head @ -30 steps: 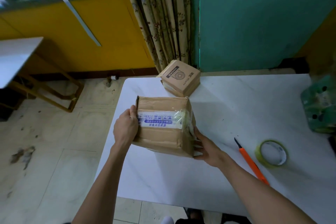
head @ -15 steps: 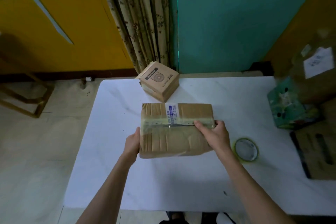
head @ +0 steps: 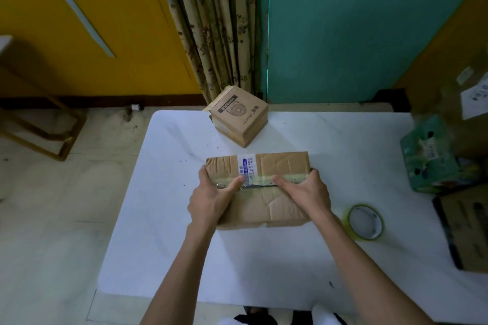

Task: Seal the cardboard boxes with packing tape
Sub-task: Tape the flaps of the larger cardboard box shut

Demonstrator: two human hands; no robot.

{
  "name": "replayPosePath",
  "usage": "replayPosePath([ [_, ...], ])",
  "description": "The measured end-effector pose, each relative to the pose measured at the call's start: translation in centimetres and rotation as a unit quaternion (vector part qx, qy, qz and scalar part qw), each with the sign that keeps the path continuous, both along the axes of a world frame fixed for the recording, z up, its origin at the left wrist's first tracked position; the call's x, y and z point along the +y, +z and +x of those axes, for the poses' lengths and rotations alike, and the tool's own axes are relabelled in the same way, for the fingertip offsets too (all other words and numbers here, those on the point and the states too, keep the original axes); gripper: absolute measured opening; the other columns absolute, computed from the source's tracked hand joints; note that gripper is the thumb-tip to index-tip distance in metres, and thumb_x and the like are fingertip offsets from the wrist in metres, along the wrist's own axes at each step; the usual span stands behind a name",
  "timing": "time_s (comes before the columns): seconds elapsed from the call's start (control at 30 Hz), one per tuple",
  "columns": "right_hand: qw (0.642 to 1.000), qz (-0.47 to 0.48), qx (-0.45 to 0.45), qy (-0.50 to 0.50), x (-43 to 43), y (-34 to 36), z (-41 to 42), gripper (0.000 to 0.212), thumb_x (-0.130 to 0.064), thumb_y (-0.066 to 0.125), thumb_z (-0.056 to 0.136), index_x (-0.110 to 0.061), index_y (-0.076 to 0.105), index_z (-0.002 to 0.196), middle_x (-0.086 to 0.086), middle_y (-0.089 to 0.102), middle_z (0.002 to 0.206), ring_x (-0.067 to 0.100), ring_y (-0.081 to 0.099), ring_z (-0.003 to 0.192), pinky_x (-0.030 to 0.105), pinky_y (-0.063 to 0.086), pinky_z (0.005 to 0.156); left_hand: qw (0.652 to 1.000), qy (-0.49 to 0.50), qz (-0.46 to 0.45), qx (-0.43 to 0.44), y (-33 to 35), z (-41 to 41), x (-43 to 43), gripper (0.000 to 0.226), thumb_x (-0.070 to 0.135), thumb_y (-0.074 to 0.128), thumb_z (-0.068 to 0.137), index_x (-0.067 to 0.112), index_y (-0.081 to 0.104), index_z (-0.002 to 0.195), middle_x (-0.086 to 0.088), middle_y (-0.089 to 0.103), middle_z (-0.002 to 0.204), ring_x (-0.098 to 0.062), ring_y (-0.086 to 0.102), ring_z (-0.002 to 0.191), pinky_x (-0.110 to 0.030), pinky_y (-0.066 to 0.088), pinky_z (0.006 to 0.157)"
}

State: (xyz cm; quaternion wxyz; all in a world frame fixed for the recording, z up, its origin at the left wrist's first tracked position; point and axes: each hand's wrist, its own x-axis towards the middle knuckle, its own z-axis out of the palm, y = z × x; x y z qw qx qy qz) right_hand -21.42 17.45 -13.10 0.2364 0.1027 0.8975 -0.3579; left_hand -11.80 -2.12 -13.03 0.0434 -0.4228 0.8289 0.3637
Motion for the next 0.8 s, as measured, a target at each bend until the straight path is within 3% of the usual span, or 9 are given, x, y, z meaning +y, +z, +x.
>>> replayPosePath([
  [0.1,1.0,0.02,0.019,0.002,0.0,-0.4,0.1,0.087,-0.077,0.074,0.061,-0.01,0.05,0.112,0.011,0.065,0.115,0.033,0.063,0.105,0.036,0.049,0.077,0.999,-0.006,-0.031,-0.015,-0.3,-0.3,0.1,0.102,0.09,0.064,0.063,0.032,0.03,0.14,0.002,0.07,0.111,-0.031,0.067,0.103,-0.042,0.053,0.083],
  [0.23,0.998,0.031,0.046,0.012,0.0,-0.9,0.0,0.071,-0.066,0.069,0.078,-0.005,0.052,0.11,0.016,0.066,0.113,0.038,0.062,0.104,0.04,0.049,0.082,0.999,-0.006,-0.033,0.021,-1.2,-0.2,-0.1,0.081,0.076,0.064,0.078,0.022,0.039,0.134,-0.005,0.071,0.112,-0.033,0.066,0.1,-0.041,0.052,0.083],
  [0.4,0.992,0.026,0.119,0.031,0.3,-1.0,0.8,0.042,-0.046,0.053,0.098,-0.004,0.05,0.104,0.02,0.066,0.104,0.041,0.061,0.099,0.039,0.041,0.076,0.997,-0.016,-0.062,0.033,-1.8,0.0,0.0,0.065,0.062,0.041,0.099,0.017,0.033,0.146,-0.014,0.07,0.112,-0.039,0.064,0.102,-0.042,0.048,0.081],
  [0.5,0.991,0.052,0.115,0.038,-0.1,-0.8,1.1,0.065,-0.059,0.051,0.093,-0.005,0.043,0.127,0.018,0.062,0.121,0.038,0.06,0.107,0.041,0.046,0.081,0.994,-0.014,-0.108,-0.006,-1.1,-0.3,1.0,0.077,0.067,0.032,0.099,0.02,0.014,0.157,-0.015,0.052,0.142,-0.039,0.058,0.117,-0.051,0.047,0.091],
  [0.57,0.992,0.07,0.096,0.047,-0.5,-0.4,1.3,0.102,-0.075,0.058,0.078,-0.007,0.026,0.146,0.015,0.049,0.136,0.037,0.055,0.117,0.041,0.048,0.086,0.987,-0.046,-0.141,-0.058,-0.5,-0.9,2.6,0.102,0.086,0.031,0.086,0.02,0.002,0.159,-0.014,0.017,0.165,-0.04,0.036,0.14,-0.06,0.036,0.104],
  [0.63,0.991,0.081,0.094,0.049,-0.9,-0.1,1.3,0.124,-0.083,0.063,0.066,-0.008,0.014,0.152,0.015,0.04,0.142,0.036,0.049,0.124,0.042,0.047,0.09,0.974,-0.09,-0.178,-0.105,-0.4,-1.5,4.3,0.125,0.102,0.021,0.069,0.02,-0.008,0.159,-0.015,-0.009,0.167,-0.045,0.011,0.149,-0.068,0.021,0.111],
  [0.67,0.991,0.079,0.099,0.045,-1.0,-0.2,1.3,0.125,-0.083,0.064,0.064,-0.009,0.015,0.151,0.015,0.04,0.141,0.035,0.048,0.124,0.043,0.047,0.091,0.971,-0.096,-0.187,-0.112,-0.4,-1.7,4.8,0.129,0.105,0.018,0.065,0.02,-0.011,0.158,-0.016,-0.014,0.166,-0.047,0.008,0.148,-0.068,0.02,0.111],
  [0.8,0.992,0.077,0.097,0.036,-0.9,-0.6,1.1,0.113,-0.081,0.065,0.066,-0.01,0.026,0.144,0.015,0.05,0.132,0.036,0.056,0.115,0.039,0.048,0.083,0.975,-0.068,-0.19,-0.09,-1.0,-2.2,4.8,0.131,0.107,0.025,0.061,0.024,-0.007,0.157,-0.012,-0.008,0.167,-0.043,0.024,0.138,-0.058,0.034,0.101],
])
